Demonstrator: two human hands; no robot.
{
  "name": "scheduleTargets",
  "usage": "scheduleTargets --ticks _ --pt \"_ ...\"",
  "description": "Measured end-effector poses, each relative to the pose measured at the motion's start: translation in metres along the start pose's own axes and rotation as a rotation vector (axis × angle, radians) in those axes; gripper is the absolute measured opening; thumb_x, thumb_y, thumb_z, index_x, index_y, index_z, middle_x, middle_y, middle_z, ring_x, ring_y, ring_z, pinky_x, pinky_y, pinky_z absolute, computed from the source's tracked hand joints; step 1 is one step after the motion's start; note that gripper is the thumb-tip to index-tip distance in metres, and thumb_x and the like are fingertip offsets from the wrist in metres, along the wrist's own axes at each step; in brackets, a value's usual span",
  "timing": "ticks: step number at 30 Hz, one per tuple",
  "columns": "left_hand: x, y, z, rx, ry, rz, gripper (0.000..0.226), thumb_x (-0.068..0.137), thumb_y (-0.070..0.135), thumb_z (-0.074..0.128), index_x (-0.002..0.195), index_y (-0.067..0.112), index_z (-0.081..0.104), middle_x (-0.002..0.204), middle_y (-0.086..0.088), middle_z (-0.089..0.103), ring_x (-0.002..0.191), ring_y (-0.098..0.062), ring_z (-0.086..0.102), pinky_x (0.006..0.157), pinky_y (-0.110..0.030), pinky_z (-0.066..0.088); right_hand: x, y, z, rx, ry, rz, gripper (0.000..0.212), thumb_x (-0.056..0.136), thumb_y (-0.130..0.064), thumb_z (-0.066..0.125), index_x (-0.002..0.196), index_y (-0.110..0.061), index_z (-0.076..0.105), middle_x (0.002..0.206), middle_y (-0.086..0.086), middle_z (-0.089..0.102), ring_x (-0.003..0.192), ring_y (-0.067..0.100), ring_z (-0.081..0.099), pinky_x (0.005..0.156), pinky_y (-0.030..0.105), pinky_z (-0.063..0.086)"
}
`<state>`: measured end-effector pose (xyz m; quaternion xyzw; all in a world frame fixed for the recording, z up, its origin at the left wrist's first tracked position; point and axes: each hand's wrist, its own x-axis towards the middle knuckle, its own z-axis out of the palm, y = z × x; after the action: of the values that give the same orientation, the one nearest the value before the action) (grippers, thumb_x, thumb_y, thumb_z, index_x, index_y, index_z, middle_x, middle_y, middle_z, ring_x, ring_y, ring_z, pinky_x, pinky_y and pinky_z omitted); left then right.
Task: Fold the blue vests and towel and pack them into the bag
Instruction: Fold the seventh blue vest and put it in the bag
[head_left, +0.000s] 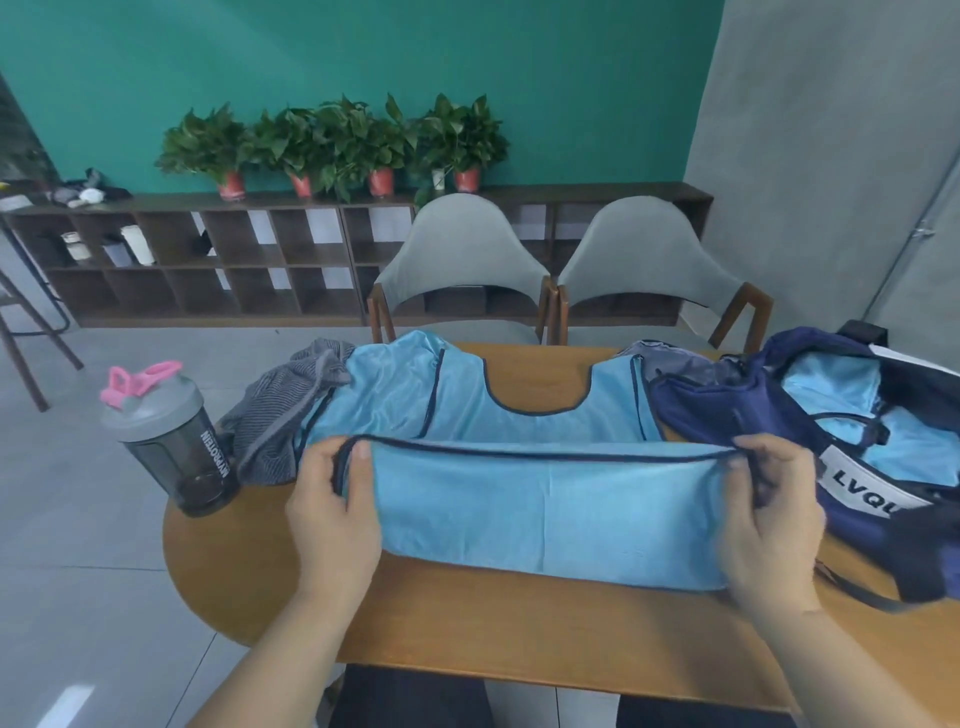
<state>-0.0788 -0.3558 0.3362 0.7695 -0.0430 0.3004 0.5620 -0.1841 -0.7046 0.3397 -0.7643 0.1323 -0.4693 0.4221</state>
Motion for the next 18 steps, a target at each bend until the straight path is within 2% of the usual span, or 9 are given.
scheduleTargets --ticks 1,3,5,7,9,10,13,16,18 --pt "0.009 0.002 0.006 -0.001 -0.002 -0.045 0.018 0.105 0.032 0.060 0.095 0.017 0.063 0.082 0.003 0.063 0.076 -0.008 0.058 0.072 -0.025 0.044 0.009 0.000 0.005 -0.020 -0.039 0.028 0.023 0.105 -0.019 0.056 0.114 -0.040 0.055 0.102 -0.024 0.061 0.092 -0.003 0.061 0.080 0.010 0.042" --pt "0.033 -0.005 0.023 -0.027 -0.093 -0.202 0.033 0.104 0.037 0.062 0.087 0.009 0.062 0.074 -0.009 0.057 0.068 -0.014 0.052 0.066 -0.030 0.043 0.028 0.013 0.023 -0.126 -0.193 0.109 0.016 0.105 -0.022 0.059 0.119 -0.030 0.058 0.103 -0.018 0.065 0.093 -0.002 0.061 0.078 0.014 0.042" --pt "0.046 -0.020 0.039 -0.043 -0.323 -0.363 0.041 0.103 0.041 0.064 0.092 0.002 0.064 0.077 -0.014 0.059 0.071 -0.020 0.054 0.066 -0.036 0.045 0.041 0.034 0.042 -0.257 -0.413 0.180 0.018 0.103 -0.025 0.063 0.121 -0.024 0.063 0.106 -0.006 0.070 0.098 0.013 0.066 0.079 0.025 0.043" --pt "0.041 -0.040 0.046 0.113 -0.549 -0.347 0.037 0.102 0.042 0.065 0.095 0.006 0.066 0.084 -0.013 0.068 0.075 -0.024 0.062 0.074 -0.045 0.053 0.039 0.053 0.052 -0.388 -0.567 0.190 0.018 0.102 -0.023 0.065 0.119 -0.018 0.068 0.100 0.000 0.071 0.092 0.020 0.066 0.070 0.023 0.041" --pt "0.036 -0.059 0.043 0.357 -0.652 -0.185 0.025 0.104 0.042 0.061 0.092 0.019 0.062 0.079 -0.005 0.067 0.072 -0.021 0.064 0.073 -0.047 0.056 0.032 0.062 0.050 -0.500 -0.558 0.155 0.015 0.102 -0.020 0.064 0.113 -0.014 0.071 0.086 -0.002 0.066 0.075 0.018 0.059 0.061 0.021 0.039" --pt "0.034 -0.066 0.039 0.474 -0.655 -0.125 0.021 0.105 0.043 0.057 0.094 0.024 0.059 0.076 0.000 0.065 0.070 -0.018 0.063 0.071 -0.045 0.057 0.027 0.066 0.047 -0.536 -0.514 0.135 0.015 0.101 -0.019 0.064 0.112 -0.013 0.071 0.083 0.000 0.067 0.072 0.021 0.060 0.061 0.026 0.041" --pt "0.027 -0.069 0.027 0.725 -0.681 -0.030 0.018 0.107 0.044 0.050 0.102 0.027 0.053 0.074 0.004 0.064 0.066 -0.018 0.062 0.062 -0.041 0.057 0.018 0.069 0.036 -0.699 -0.467 0.094 0.015 0.101 -0.025 0.063 0.111 -0.015 0.069 0.087 0.008 0.071 0.078 0.034 0.068 0.064 0.032 0.041" --pt "0.027 -0.058 0.019 0.722 -0.695 -0.052 0.018 0.106 0.043 0.053 0.097 0.027 0.055 0.075 0.003 0.064 0.067 -0.019 0.063 0.061 -0.039 0.055 0.017 0.056 0.033 -0.878 -0.479 0.005 0.014 0.103 -0.028 0.057 0.107 -0.017 0.064 0.095 0.010 0.067 0.076 0.037 0.067 0.060 0.036 0.041" --pt "0.038 -0.045 0.017 0.666 -0.606 -0.067 0.020 0.104 0.042 0.057 0.092 0.026 0.056 0.075 0.003 0.064 0.072 -0.021 0.063 0.065 -0.038 0.053 0.022 0.039 0.035 -0.842 -0.414 -0.084 0.012 0.101 -0.023 0.061 0.106 -0.012 0.065 0.099 0.012 0.064 0.074 0.040 0.066 0.058 0.036 0.036"
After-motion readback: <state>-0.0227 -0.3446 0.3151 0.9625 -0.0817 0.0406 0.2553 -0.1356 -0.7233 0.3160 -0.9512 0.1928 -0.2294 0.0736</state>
